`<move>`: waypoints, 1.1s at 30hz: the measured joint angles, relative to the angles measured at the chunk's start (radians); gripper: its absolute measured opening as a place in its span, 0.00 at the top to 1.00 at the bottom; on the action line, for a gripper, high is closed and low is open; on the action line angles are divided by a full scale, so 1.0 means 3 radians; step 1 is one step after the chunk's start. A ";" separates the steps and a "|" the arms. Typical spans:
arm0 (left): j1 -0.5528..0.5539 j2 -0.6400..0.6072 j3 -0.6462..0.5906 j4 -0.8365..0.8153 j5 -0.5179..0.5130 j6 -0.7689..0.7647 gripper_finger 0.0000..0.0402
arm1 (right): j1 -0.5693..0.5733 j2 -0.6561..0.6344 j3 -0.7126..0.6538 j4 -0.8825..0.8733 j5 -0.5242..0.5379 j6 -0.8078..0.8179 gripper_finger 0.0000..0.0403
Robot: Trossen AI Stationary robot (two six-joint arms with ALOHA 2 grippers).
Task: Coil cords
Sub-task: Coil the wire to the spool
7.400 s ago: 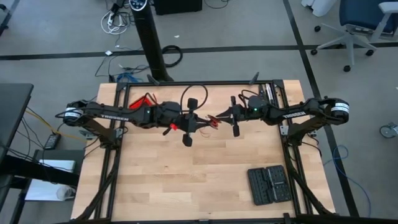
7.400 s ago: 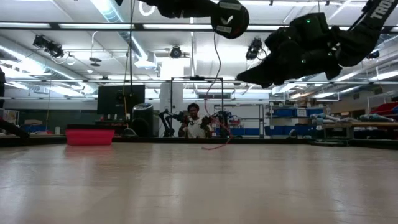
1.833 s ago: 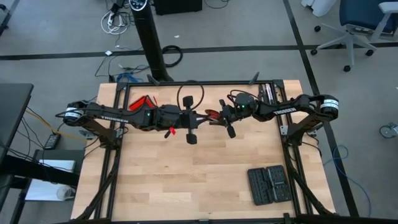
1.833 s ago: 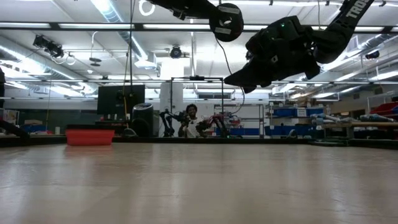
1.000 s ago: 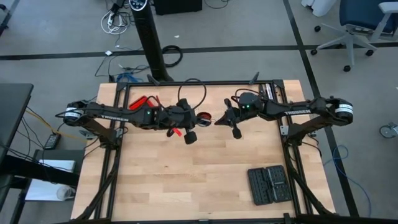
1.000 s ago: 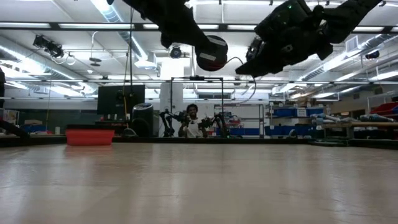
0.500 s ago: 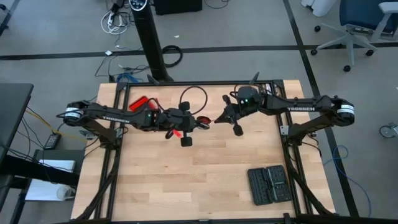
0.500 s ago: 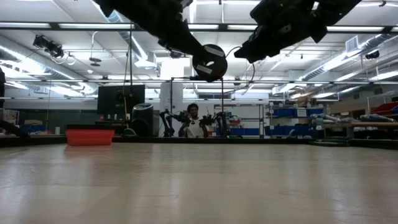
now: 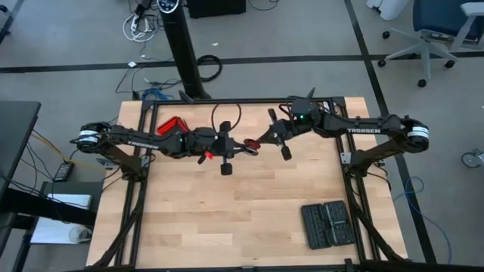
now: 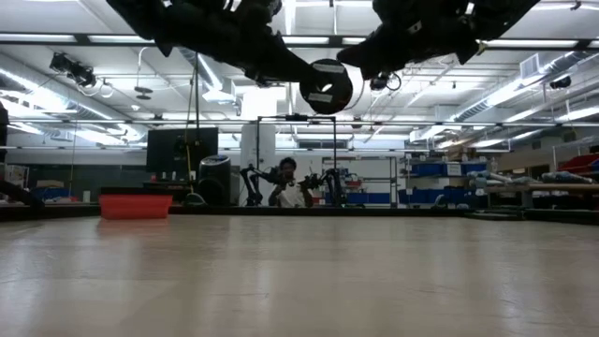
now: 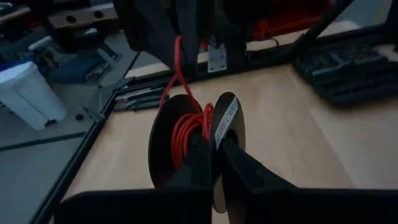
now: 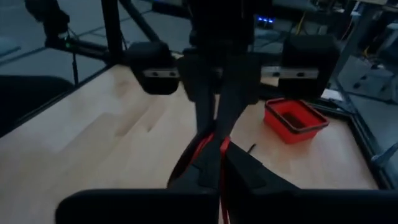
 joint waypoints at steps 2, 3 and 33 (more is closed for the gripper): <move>0.0021 0.0000 -0.0005 0.0034 0.0089 -0.0031 0.97 | 0.0002 0.0058 0.0000 0.0139 0.0002 0.0029 0.96; 0.0032 0.0000 -0.0004 0.0030 0.0141 -0.0055 0.97 | 0.0002 0.0085 0.0003 0.0211 0.0004 0.0065 0.94; 0.0025 0.0360 -0.0004 0.0988 0.1068 0.0502 0.97 | 0.0028 0.0319 0.0004 0.0596 -0.0363 0.0366 0.80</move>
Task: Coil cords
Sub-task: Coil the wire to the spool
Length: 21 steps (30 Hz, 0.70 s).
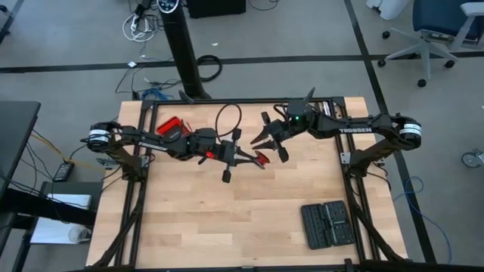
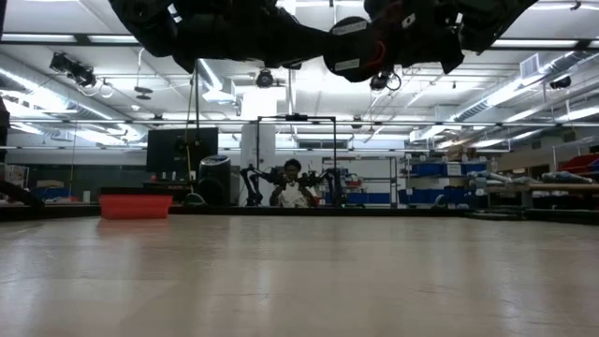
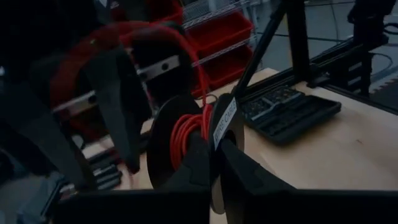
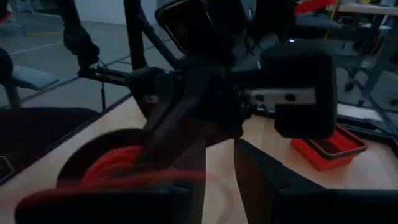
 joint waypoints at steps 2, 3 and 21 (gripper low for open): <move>0.0000 0.0000 0.0000 0.0029 0.0035 0.0081 0.97 | -0.0001 0.0000 0.0000 -0.0034 -0.0068 0.0028 0.80; -0.0001 0.0000 0.0000 0.0038 0.0035 0.0129 0.97 | -0.0001 0.0000 0.0000 -0.0066 -0.0086 0.0037 0.80; -0.0001 0.0000 0.0002 -0.0005 0.0161 0.0004 0.97 | -0.0049 -0.0022 -0.0004 -0.0382 0.0183 0.0137 0.81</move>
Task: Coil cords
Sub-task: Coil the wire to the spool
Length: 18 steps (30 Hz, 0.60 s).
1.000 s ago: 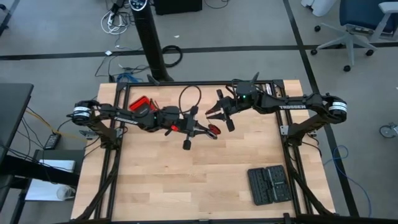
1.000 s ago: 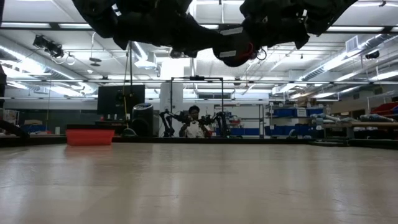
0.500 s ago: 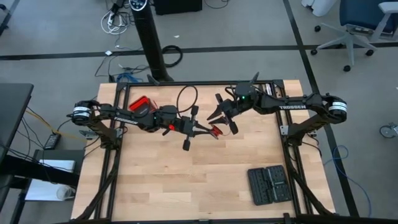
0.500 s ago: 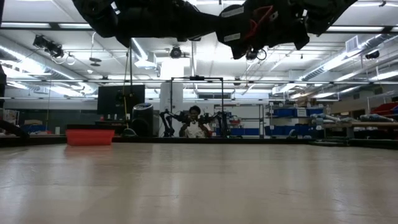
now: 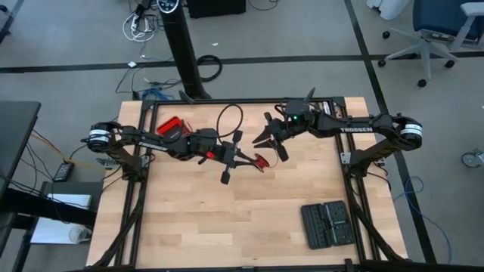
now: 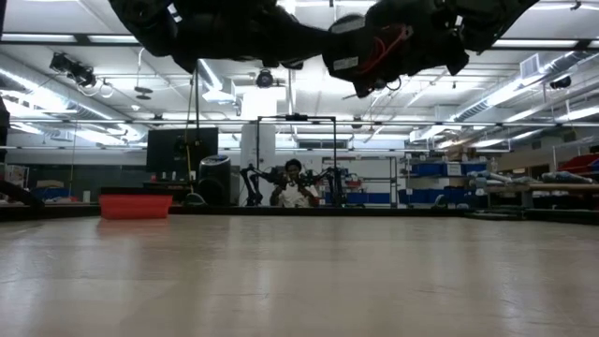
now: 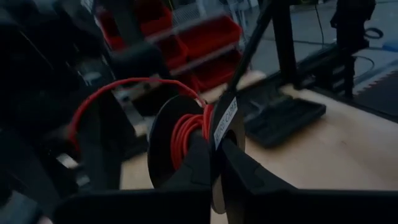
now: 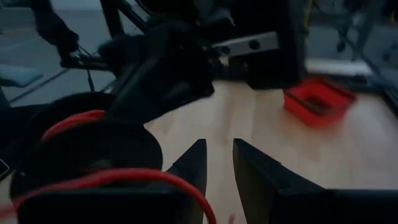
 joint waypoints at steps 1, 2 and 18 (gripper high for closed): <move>0.0000 0.0002 0.0000 -0.0064 0.0000 -0.0021 0.97 | -0.0022 -0.0001 0.0001 -0.0078 0.0034 0.0013 0.81; 0.0000 0.0007 0.0000 -0.0123 0.0001 -0.0038 0.97 | -0.0058 -0.0001 0.0001 -0.0178 0.0065 0.0019 0.81; -0.0011 0.0009 0.0000 -0.0342 -0.0486 -0.0099 0.97 | -0.0050 0.0010 0.0459 -0.0533 0.0413 0.1341 0.81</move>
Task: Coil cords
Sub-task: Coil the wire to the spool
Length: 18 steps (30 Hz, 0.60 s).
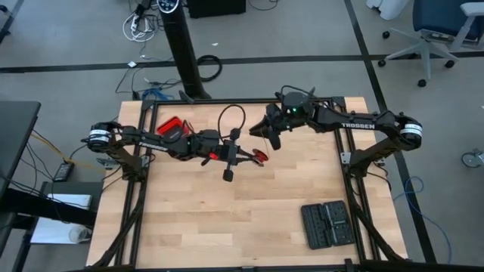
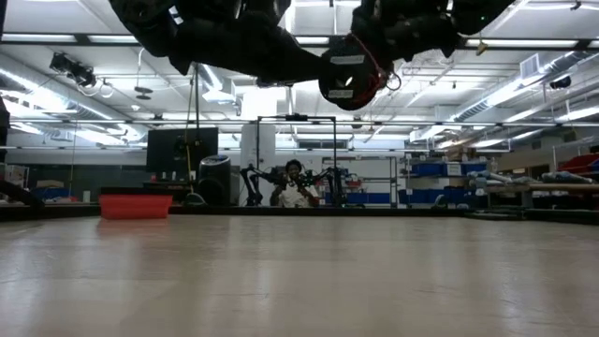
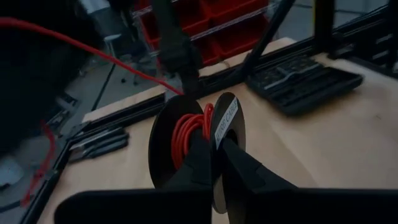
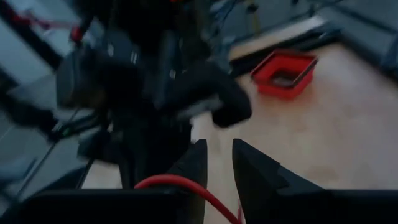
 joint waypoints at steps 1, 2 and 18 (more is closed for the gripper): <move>0.0004 0.0000 0.0000 -0.0021 -0.0023 0.0002 0.97 | 0.0019 0.0000 0.0000 0.0069 0.0090 0.0035 0.81; 0.0004 0.0000 0.0000 -0.0042 -0.0025 0.0004 0.97 | 0.0041 0.0004 0.0000 0.0150 0.0188 0.0082 0.81; -0.0014 0.0000 0.0000 -0.0040 0.0063 -0.0334 0.97 | 0.0138 0.0006 -0.0001 0.0033 0.0458 -0.0407 0.82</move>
